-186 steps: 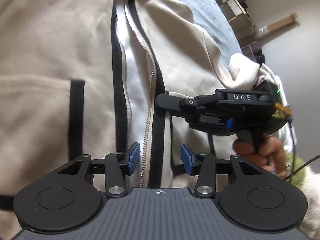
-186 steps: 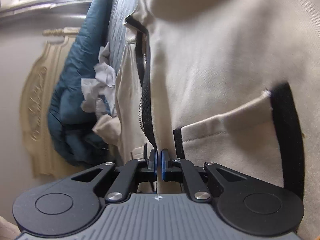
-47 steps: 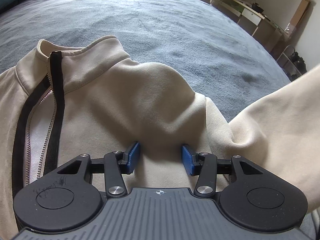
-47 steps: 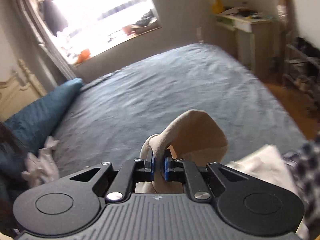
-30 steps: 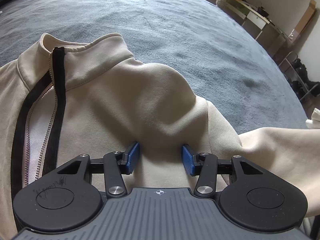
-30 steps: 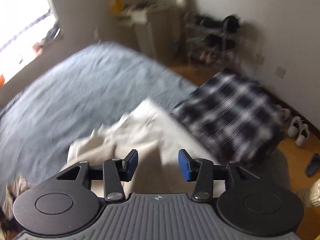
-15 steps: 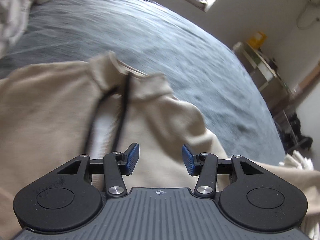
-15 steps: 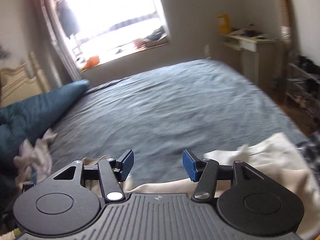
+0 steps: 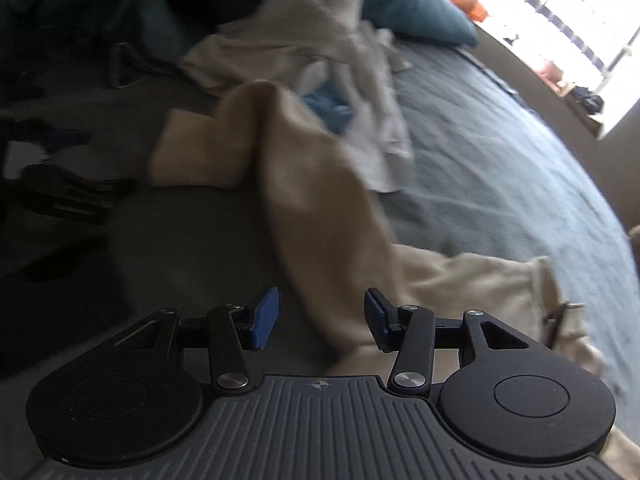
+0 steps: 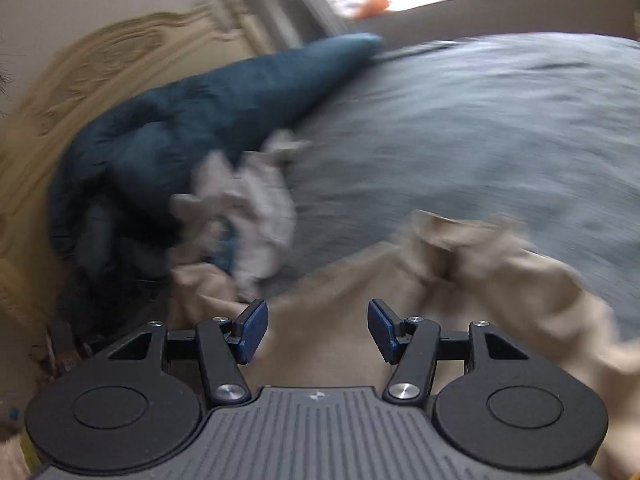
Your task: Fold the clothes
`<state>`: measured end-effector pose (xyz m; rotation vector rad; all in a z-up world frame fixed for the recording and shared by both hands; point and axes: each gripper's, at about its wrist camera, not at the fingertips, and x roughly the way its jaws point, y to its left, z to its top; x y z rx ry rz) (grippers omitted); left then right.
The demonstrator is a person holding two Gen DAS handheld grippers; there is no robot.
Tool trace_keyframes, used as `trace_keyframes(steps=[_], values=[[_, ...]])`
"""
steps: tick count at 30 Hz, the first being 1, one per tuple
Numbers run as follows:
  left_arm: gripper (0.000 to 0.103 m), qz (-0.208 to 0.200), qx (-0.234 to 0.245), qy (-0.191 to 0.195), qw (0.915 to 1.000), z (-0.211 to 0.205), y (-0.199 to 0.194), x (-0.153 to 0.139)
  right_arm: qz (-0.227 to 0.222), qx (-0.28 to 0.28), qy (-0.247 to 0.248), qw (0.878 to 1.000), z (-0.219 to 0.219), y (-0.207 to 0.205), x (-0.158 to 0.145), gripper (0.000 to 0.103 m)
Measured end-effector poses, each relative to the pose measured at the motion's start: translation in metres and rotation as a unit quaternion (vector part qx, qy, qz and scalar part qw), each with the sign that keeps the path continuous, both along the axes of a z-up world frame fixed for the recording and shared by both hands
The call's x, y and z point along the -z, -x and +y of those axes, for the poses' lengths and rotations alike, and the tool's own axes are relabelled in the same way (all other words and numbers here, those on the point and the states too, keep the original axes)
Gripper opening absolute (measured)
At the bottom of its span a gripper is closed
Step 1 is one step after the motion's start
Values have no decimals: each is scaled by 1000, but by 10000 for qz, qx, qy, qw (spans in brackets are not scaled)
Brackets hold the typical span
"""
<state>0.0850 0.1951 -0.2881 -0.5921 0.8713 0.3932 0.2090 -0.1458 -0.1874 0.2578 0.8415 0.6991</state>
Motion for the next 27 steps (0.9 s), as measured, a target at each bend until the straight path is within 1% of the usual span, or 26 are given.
trace_keyframes(steps=[2,3,4,5,6,7,8,11,14,16,17,19,20,21,22,23,24,25,26,27], values=[[47,119,-105,28,9999,12,8,7,-292,-700,-103,9971,71,-19,4,59],[47,130,-134,68,9998,15,12,11,-455,-1086,-24,9930,110,-25,6,59],[47,150,-163,96,9997,17,16,15,-617,-1508,78,9866,148,-30,9,59],[47,178,-193,114,9996,18,20,18,-816,-1999,275,9760,185,-31,15,57],[47,202,-232,143,9994,20,24,21,-1104,-2428,558,9622,220,-26,21,57],[47,222,-281,180,9992,22,28,24,-1387,-2849,839,9448,255,-21,27,57],[47,226,-326,258,9989,25,32,26,-1663,-3264,1106,9239,288,-16,33,57],[47,202,-429,552,9973,35,46,31,-2388,-4258,1802,8539,362,5,64,57],[47,202,-440,617,9969,46,55,32,-2896,-4996,2337,7822,408,25,96,57],[47,178,-434,633,9969,54,62,32,-3007,-5369,2621,7434,427,34,118,58],[47,172,-432,653,9968,58,65,32,-2970,-5506,2793,7284,436,36,131,58],[47,169,-432,685,9966,65,70,33,-2984,-5600,3132,7066,446,39,155,57],[47,180,-436,689,9965,68,72,33,-2984,-5613,3277,6990,451,40,166,50],[47,191,-440,693,9964,71,74,33,-2937,-5551,3304,7047,452,40,172,47],[47,196,-443,688,9965,73,76,33,-2796,-5453,3175,7236,451,35,170,34],[47,194,-444,674,9965,73,78,32,-2620,-5242,3011,7522,448,27,163,11],[47,180,-440,654,9967,74,80,32,-2409,-4956,2754,7877,442,16,151,11],[47,145,-419,625,9971,75,81,30,-2158,-4640,2362,8260,432,2,134,11],[47,100,-387,592,9974,76,81,28,-1907,-4287,1938,8615,417,-14,116,11],[47,53,-333,558,9979,77,80,26,-1664,-3929,1477,8923,398,-30,97,11]])
